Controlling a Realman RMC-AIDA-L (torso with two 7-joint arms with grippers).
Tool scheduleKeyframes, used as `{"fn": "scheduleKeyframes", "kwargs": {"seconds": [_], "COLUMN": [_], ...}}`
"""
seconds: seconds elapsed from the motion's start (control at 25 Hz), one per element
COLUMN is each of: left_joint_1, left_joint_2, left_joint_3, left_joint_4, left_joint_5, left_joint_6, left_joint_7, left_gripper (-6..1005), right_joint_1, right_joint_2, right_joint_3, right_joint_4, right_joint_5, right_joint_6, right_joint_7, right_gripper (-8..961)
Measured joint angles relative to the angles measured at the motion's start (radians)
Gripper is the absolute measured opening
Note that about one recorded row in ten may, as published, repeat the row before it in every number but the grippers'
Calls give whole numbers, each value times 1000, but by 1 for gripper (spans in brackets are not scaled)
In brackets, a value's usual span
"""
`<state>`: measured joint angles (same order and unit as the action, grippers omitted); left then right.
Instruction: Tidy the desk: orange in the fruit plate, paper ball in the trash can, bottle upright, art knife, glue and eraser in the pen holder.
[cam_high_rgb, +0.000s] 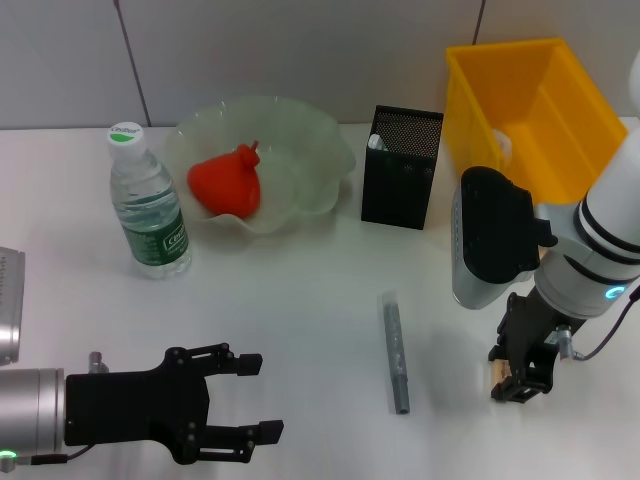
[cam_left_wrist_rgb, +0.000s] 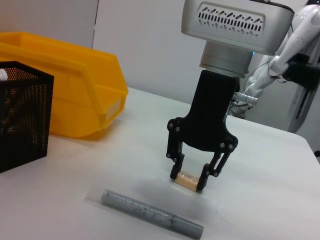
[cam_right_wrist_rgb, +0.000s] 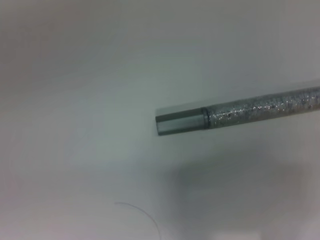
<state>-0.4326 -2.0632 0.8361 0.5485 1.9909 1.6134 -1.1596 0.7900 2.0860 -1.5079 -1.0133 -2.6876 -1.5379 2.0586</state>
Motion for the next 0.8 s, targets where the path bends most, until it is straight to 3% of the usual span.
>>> {"fn": "scheduleKeyframes", "kwargs": {"seconds": [0.16,0.32,0.8], "left_joint_1": [-1,-1,-1], "left_joint_2": [0,0,-1], "left_joint_3": [0,0,0], "left_joint_4": [0,-1,-2], "left_joint_5": [0,0,0], "left_joint_6": [-1,-1,-3], "left_joint_7": [0,0,-6], "left_gripper": [840,840,840], "right_joint_1": [0,5,38], "right_joint_2": [0,-2,-3], "right_joint_3": [2,18,223], "right_joint_4": [-3,-41,-235], "right_joint_5": [0,6,70], "right_joint_6": [0,-12,-102], "right_joint_7": [0,16,78], "right_gripper": [409,409,412]}}
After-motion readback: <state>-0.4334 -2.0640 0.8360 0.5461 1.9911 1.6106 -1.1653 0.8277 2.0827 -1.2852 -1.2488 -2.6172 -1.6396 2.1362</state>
